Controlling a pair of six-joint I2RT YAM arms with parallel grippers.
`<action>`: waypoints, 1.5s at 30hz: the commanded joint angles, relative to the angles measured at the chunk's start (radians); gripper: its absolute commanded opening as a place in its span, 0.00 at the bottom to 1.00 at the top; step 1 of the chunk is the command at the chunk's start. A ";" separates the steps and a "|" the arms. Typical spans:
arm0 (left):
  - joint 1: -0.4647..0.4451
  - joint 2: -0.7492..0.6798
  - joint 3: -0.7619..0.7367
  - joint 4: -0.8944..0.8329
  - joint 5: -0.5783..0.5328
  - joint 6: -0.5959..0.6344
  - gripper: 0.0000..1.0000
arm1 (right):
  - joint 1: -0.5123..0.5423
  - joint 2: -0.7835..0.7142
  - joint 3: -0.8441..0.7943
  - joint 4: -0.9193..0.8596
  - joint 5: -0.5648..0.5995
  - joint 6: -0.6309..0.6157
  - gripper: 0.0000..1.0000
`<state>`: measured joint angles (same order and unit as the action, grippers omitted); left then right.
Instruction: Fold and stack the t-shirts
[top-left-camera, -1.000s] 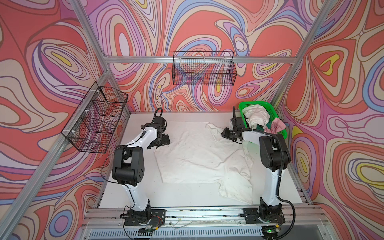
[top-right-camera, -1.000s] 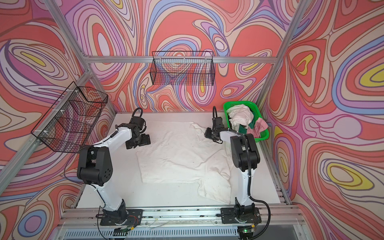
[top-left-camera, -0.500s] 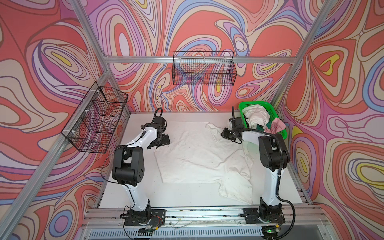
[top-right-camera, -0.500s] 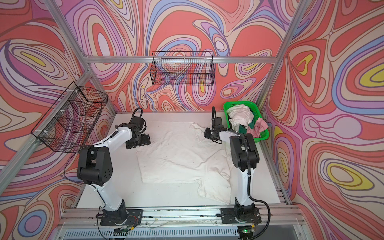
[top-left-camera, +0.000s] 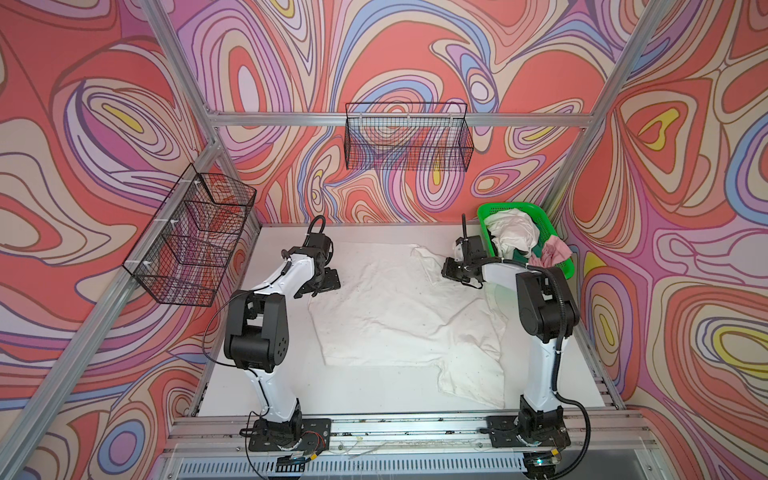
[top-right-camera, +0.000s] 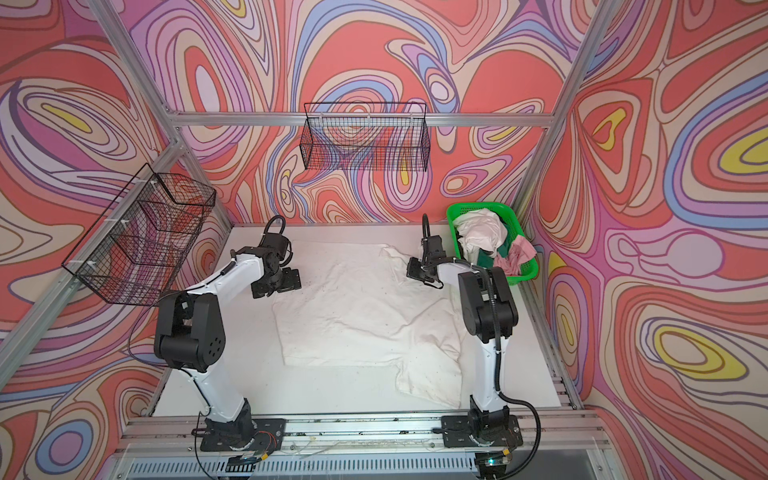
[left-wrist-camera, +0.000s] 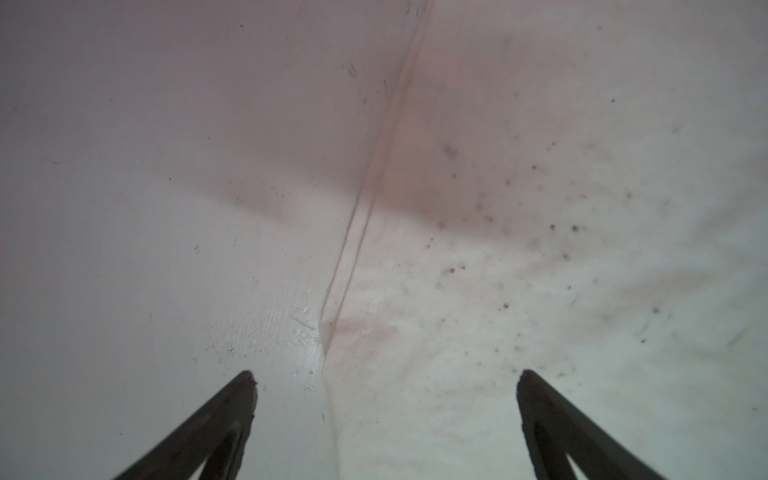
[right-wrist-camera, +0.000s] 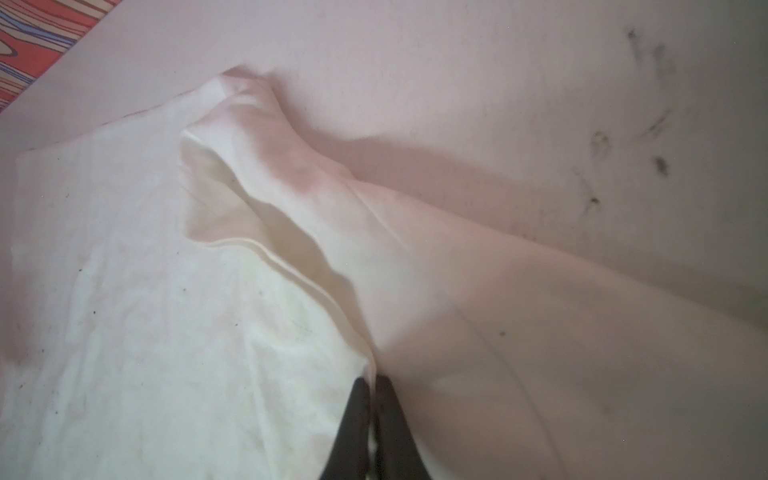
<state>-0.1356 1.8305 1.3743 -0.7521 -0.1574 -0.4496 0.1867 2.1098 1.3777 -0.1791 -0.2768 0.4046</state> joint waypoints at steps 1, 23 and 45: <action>0.011 0.010 0.019 -0.022 -0.007 -0.009 1.00 | 0.006 -0.015 0.018 -0.016 0.013 -0.016 0.00; 0.142 0.166 0.294 -0.045 0.114 -0.268 1.00 | 0.004 0.116 0.572 -0.117 0.314 -0.422 0.00; 0.120 0.552 0.857 -0.179 0.129 -0.405 0.93 | 0.006 0.211 0.666 0.105 0.266 -0.500 0.00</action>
<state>0.0010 2.3180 2.1361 -0.8623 -0.0116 -0.8459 0.1867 2.3775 2.0792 -0.1299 0.0574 -0.1036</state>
